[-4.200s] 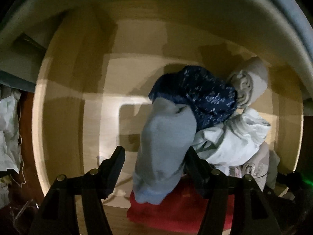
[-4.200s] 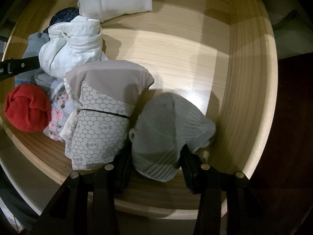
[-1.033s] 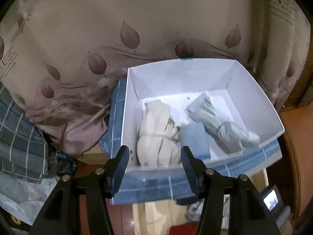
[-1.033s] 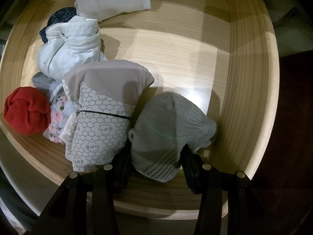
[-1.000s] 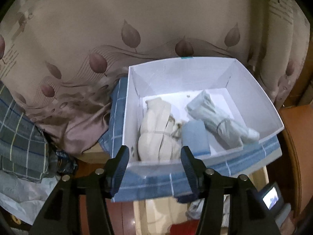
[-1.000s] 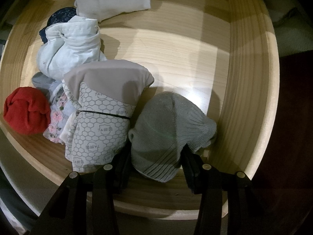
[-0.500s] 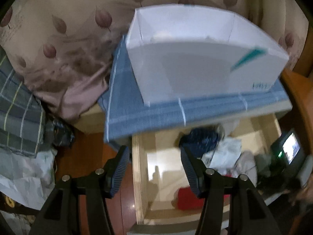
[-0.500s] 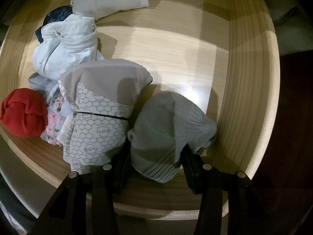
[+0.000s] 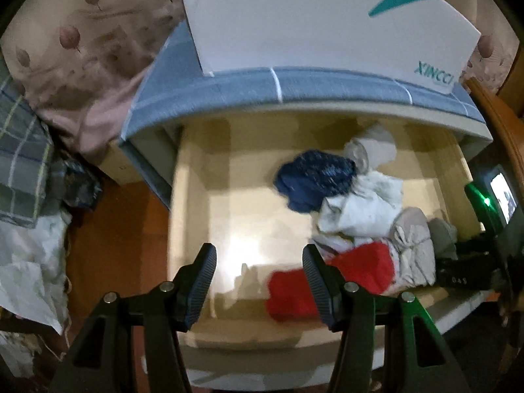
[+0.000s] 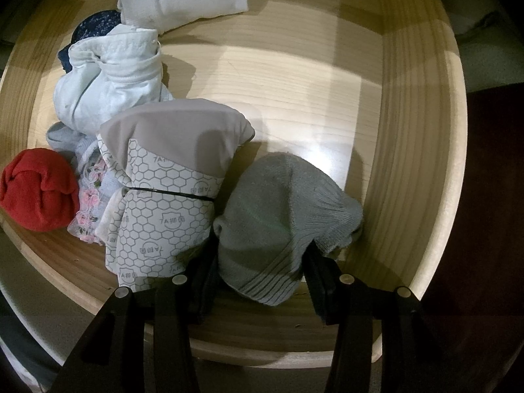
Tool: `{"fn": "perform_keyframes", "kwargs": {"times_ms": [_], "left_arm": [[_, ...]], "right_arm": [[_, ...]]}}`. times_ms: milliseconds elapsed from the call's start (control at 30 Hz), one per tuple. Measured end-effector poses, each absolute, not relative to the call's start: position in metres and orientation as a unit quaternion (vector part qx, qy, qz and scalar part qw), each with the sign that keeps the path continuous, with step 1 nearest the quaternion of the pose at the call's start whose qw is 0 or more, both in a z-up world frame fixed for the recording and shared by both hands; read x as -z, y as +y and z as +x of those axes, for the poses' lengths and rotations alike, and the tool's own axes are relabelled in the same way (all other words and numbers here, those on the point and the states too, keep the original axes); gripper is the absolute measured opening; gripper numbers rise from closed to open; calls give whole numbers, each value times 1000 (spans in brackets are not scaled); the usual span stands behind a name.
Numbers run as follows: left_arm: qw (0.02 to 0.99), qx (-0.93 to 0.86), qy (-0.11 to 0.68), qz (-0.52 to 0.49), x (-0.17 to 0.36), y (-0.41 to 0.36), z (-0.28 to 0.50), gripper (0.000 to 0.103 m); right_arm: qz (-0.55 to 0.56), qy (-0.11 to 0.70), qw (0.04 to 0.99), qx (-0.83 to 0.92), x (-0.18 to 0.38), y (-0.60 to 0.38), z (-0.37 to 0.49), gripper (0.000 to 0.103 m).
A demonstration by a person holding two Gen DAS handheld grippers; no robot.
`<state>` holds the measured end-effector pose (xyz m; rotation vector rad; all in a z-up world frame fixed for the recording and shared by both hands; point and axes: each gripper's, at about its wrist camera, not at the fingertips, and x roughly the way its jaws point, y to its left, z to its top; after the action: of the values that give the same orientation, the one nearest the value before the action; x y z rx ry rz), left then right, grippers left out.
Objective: Take underwear out of drawer
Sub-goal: 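Withdraw the left tool from the box back over the drawer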
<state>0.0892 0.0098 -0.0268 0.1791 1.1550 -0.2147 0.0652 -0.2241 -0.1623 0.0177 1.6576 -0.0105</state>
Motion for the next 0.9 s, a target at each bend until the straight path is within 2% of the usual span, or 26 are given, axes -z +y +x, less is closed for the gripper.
{"fn": "perform_keyframes", "kwargs": {"times_ms": [233,533,900], "left_arm": [[816,93,561,105,44,4,79,56],[842,81,524,101,35,7,75,56],[861,71,501,47,24,27,75,56]], "right_arm": [[6,729,685,8,153,-223,62,41],[11,694,720,11,136,-229,52,39],[0,645,764,22,110,-230,35,39]]}}
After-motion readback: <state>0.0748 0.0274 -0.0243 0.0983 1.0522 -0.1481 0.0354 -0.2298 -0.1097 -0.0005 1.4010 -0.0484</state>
